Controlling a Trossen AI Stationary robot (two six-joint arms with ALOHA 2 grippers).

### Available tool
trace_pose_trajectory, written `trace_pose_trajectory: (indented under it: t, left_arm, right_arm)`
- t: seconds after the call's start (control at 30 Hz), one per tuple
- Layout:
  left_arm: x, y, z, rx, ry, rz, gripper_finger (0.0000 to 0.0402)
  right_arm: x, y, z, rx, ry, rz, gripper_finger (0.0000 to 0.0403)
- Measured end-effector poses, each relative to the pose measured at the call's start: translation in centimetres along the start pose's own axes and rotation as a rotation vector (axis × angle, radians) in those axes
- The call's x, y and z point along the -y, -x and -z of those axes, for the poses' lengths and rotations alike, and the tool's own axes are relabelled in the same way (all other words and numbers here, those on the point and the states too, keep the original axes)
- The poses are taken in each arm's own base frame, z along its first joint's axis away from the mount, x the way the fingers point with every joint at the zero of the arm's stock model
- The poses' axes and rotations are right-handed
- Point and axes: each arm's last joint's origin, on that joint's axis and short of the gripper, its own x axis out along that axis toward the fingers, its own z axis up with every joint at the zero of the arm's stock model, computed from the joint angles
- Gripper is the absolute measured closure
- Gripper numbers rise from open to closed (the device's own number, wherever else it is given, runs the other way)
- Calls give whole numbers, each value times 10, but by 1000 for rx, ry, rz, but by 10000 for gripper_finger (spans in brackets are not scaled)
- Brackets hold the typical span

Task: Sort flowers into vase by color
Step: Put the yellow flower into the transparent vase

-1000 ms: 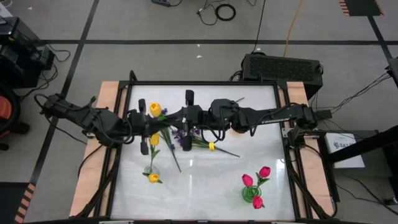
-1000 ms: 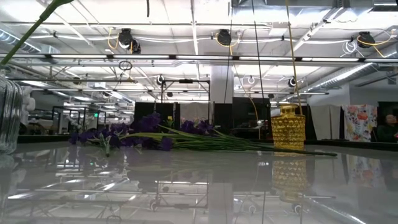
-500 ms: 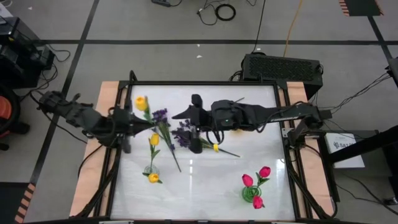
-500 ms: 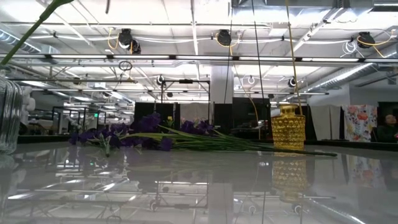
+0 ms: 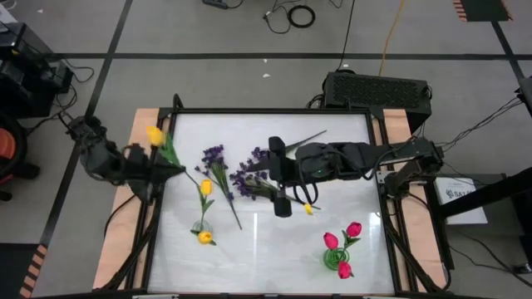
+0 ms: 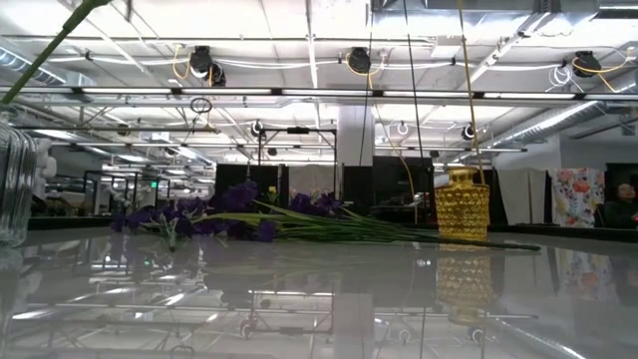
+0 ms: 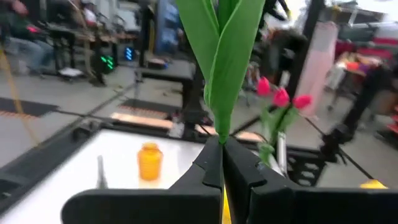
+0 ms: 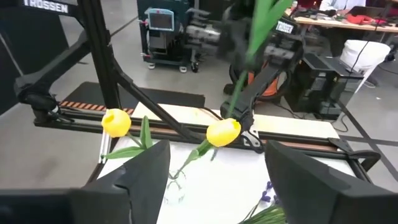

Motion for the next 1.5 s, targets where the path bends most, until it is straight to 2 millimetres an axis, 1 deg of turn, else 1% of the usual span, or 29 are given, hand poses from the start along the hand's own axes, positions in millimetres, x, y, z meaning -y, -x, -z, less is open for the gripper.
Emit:
trace_pose_trajectory:
  t: [0.17,0.23,0.3,0.4,0.47,0.53,0.63,0.8,0.97,1.23,1.37,1.5]
  left_arm:
    - [-14,18,-9,71,16,23,401]
    - [-19,25,-11,83,31,66,401]
    - [-21,29,-11,84,34,147,401]
    - [-18,32,-11,80,32,283,401]
    - [-17,32,-11,75,23,340,402]
    - [-15,31,-9,56,12,358,402]
    - [-14,33,-4,-2,-22,434,402]
    - [-17,36,-6,5,15,448,402]
    - [-11,29,7,-45,-14,442,402]
    - [-2,12,44,-128,-46,367,401]
    - [-2,10,53,-151,-33,336,401]
    - [0,6,60,-135,3,336,401]
  right_arm:
    - [0,0,2,-24,2,0,152]
    - [0,0,3,-34,2,0,152]
    - [0,0,4,-39,3,1,152]
    - [0,0,4,-40,3,1,152]
    - [0,0,4,-40,3,1,152]
    - [0,0,4,-40,3,1,152]
    - [0,0,4,-40,1,1,152]
    - [0,0,4,-40,0,1,152]
    - [0,0,4,-40,1,1,152]
    - [0,0,4,-40,0,1,152]
    - [0,0,4,-39,0,1,152]
    - [0,0,4,-39,0,1,152]
